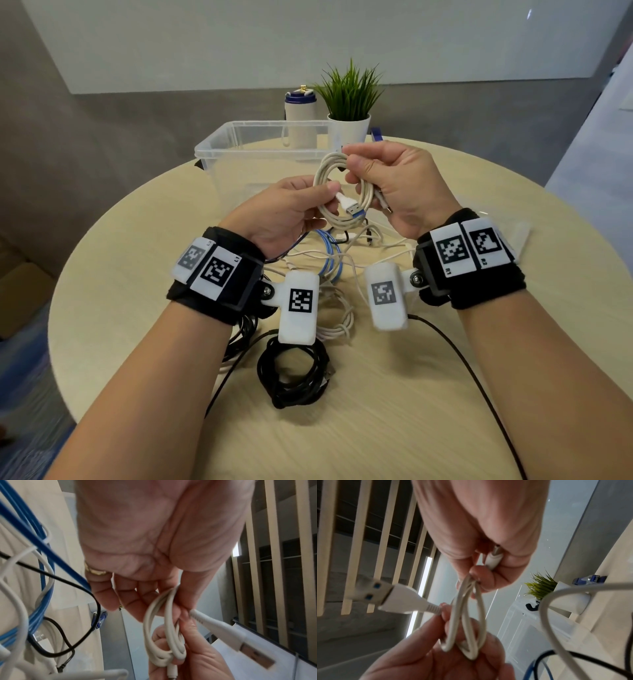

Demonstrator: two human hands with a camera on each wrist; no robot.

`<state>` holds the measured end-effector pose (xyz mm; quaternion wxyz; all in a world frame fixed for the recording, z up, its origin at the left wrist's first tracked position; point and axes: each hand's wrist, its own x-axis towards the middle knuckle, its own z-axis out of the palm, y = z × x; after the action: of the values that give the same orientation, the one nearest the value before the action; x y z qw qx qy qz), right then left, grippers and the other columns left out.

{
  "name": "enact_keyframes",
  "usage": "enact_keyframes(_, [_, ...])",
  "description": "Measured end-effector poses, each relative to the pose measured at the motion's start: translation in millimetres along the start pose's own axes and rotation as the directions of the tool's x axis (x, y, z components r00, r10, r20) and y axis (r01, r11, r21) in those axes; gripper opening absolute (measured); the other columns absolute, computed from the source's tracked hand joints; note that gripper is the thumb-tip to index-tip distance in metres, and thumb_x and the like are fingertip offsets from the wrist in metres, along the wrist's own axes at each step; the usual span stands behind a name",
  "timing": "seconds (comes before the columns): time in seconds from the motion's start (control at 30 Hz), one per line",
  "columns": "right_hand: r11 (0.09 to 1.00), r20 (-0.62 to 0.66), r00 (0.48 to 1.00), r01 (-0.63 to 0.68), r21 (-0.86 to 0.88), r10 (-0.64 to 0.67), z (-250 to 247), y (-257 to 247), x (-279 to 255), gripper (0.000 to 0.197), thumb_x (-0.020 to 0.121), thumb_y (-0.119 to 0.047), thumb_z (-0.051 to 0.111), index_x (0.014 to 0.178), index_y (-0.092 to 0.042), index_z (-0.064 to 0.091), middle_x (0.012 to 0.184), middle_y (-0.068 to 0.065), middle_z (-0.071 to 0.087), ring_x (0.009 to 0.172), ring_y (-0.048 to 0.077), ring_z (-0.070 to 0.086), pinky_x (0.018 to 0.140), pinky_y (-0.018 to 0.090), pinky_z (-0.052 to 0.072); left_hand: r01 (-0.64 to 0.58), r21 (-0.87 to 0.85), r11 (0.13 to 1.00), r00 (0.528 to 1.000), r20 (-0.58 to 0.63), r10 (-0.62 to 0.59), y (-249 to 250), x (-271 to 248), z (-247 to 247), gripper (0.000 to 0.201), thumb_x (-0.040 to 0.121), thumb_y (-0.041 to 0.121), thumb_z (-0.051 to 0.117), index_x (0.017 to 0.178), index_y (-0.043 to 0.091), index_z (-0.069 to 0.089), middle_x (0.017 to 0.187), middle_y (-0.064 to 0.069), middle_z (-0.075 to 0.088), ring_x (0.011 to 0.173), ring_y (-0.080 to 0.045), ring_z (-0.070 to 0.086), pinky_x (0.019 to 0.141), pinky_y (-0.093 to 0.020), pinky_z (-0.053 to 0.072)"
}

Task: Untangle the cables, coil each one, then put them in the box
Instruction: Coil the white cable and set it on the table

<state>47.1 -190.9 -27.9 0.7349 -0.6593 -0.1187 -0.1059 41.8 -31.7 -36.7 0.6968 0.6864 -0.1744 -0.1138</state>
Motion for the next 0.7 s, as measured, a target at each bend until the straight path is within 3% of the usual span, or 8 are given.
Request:
enact_keyframes(0.1, [0.998, 0.022, 0.999, 0.038, -0.045, -0.037, 0.1, 2.4, -0.7, 0.014, 0.087, -0.002, 0.064, 0.091, -0.014, 0.070, 0.065, 0.003, 0.066, 0.061, 0.008, 0.062, 0.053, 0.027, 0.045, -0.008, -0.081, 0.997, 0.999, -0.053, 0.004, -2.0, 1.7, -1.0, 0.014, 0.096, 0.011, 0.049, 0.087, 0.010, 0.060, 0.076, -0.005, 0.059, 0.066, -0.011, 0.059, 0.069, -0.025, 0.046])
enact_keyframes(0.2, [0.990, 0.001, 0.996, 0.088, -0.113, -0.089, 1.5, 5.2, -0.8, 0.014, 0.086, -0.001, 0.064, 0.096, -0.009, 0.070, 0.064, 0.005, 0.065, 0.058, 0.006, 0.061, 0.042, 0.019, 0.041, -0.018, -0.168, 0.986, 0.994, -0.114, -0.001, 0.0, 2.8, 0.0, 0.013, 0.096, 0.010, 0.049, 0.091, 0.010, 0.061, 0.065, 0.000, 0.063, 0.061, -0.010, 0.062, 0.065, -0.025, 0.051])
enact_keyframes(0.37, [0.975, -0.002, 0.992, 0.127, -0.183, -0.130, 5.3, 6.7, -2.2, 0.014, 0.085, -0.001, 0.066, 0.095, -0.009, 0.070, 0.064, 0.004, 0.064, 0.056, 0.004, 0.059, 0.042, 0.017, 0.040, 0.026, -0.247, 0.969, 0.986, -0.156, -0.066, 2.9, 5.0, 4.0, 0.027, 0.099, 0.029, 0.045, 0.086, 0.007, 0.056, 0.056, 0.000, 0.049, 0.053, -0.014, 0.052, 0.068, -0.030, 0.049])
enact_keyframes(0.47, [0.970, 0.042, 0.991, 0.136, -0.201, -0.130, 6.9, 6.7, -4.6, 0.015, 0.085, -0.003, 0.067, 0.096, -0.012, 0.070, 0.067, 0.006, 0.065, 0.057, 0.004, 0.059, 0.043, 0.018, 0.041, 0.038, -0.292, 0.956, 0.981, -0.171, -0.091, 3.7, 5.2, 6.0, 0.024, 0.099, 0.032, 0.045, 0.097, 0.008, 0.048, 0.054, -0.001, 0.040, 0.049, -0.014, 0.045, 0.065, -0.031, 0.049])
enact_keyframes(0.53, [0.975, 0.055, 0.990, 0.140, -0.173, -0.133, 6.8, 6.2, -5.3, 0.019, 0.085, -0.002, 0.066, 0.099, -0.014, 0.069, 0.069, 0.009, 0.063, 0.055, 0.003, 0.058, 0.044, 0.019, 0.040, 0.004, -0.285, 0.958, 0.980, -0.188, -0.060, 3.9, 4.9, 6.9, 0.018, 0.100, 0.029, 0.045, 0.093, 0.012, 0.046, 0.052, 0.001, 0.039, 0.048, -0.013, 0.043, 0.063, -0.032, 0.049])
enact_keyframes(0.7, [0.961, 0.071, 0.986, 0.163, -0.224, -0.150, 8.2, 6.7, -5.0, 0.020, 0.085, -0.003, 0.066, 0.102, -0.013, 0.070, 0.067, 0.008, 0.062, 0.059, 0.013, 0.053, 0.044, 0.019, 0.041, -0.033, -0.229, 0.973, 0.981, -0.194, -0.013, 4.1, 4.2, 3.8, 0.025, 0.100, 0.026, 0.045, 0.077, 0.017, 0.042, 0.049, 0.003, 0.038, 0.046, -0.012, 0.041, 0.058, -0.030, 0.050])
